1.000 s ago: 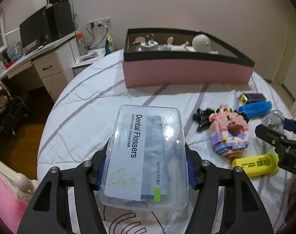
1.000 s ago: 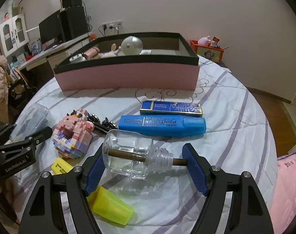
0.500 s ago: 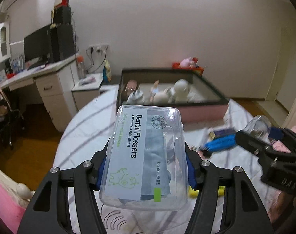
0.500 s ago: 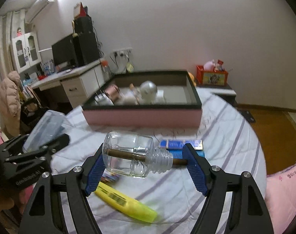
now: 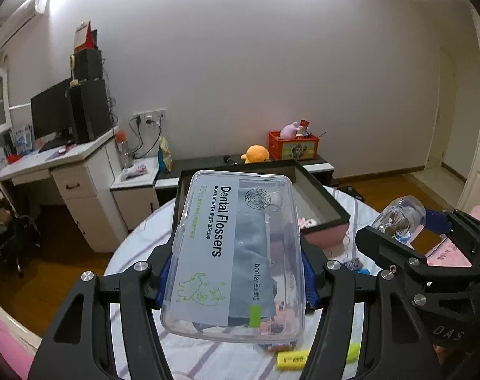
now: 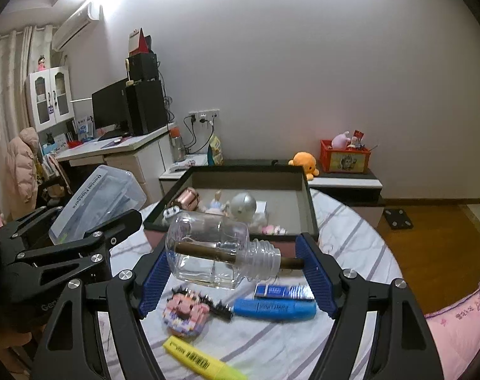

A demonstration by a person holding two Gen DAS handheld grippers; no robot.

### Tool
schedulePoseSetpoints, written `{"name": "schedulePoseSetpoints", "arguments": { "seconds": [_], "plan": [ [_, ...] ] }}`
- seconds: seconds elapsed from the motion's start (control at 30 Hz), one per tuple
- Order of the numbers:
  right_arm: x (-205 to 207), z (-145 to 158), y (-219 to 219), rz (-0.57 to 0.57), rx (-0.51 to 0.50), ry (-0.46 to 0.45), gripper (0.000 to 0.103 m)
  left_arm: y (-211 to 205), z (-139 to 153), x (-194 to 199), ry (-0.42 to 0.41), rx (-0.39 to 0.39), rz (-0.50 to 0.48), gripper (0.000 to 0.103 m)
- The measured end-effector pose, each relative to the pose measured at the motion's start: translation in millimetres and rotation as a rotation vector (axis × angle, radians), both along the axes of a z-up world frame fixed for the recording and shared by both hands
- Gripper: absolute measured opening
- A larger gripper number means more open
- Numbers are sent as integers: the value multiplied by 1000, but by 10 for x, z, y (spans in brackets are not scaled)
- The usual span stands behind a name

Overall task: Organize rigid objects
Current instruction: 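Carry the flossers box and glass bottle into the pink box and release both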

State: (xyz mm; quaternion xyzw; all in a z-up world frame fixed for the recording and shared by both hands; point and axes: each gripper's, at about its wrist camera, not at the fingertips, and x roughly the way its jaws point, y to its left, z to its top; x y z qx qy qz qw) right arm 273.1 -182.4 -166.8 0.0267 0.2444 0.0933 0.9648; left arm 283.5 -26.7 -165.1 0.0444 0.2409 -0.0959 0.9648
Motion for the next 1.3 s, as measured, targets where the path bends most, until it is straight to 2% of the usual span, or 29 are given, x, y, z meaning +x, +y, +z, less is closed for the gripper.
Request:
{"name": "schedulePoseSetpoints", "arguments": {
  "seconds": [0.37, 0.6, 0.7, 1.0, 1.17, 1.3],
  "plan": [
    [418, 181, -77, -5, -20, -30, 77, -136, 185, 535, -21, 46, -22, 63],
    [908, 240, -89, -8, -51, -13, 77, -174, 230, 1171, 14, 69, -35, 63],
    [1198, 187, -85, -8, -68, 20, 77, -168, 143, 1500, 77, 52, -49, 63],
    [2135, -305, -43, -22, -158, 209, 77, -229, -461, 2418, 296, 123, -33, 63],
    [2423, -565, -74, -23, -162, 319, 77, -304, -699, 2642, 363, 164, -35, 63],
    [2504, -693, -109, -25, -166, 359, 78, -300, -830, 2756, 398, 171, -33, 64]
  ]
}}
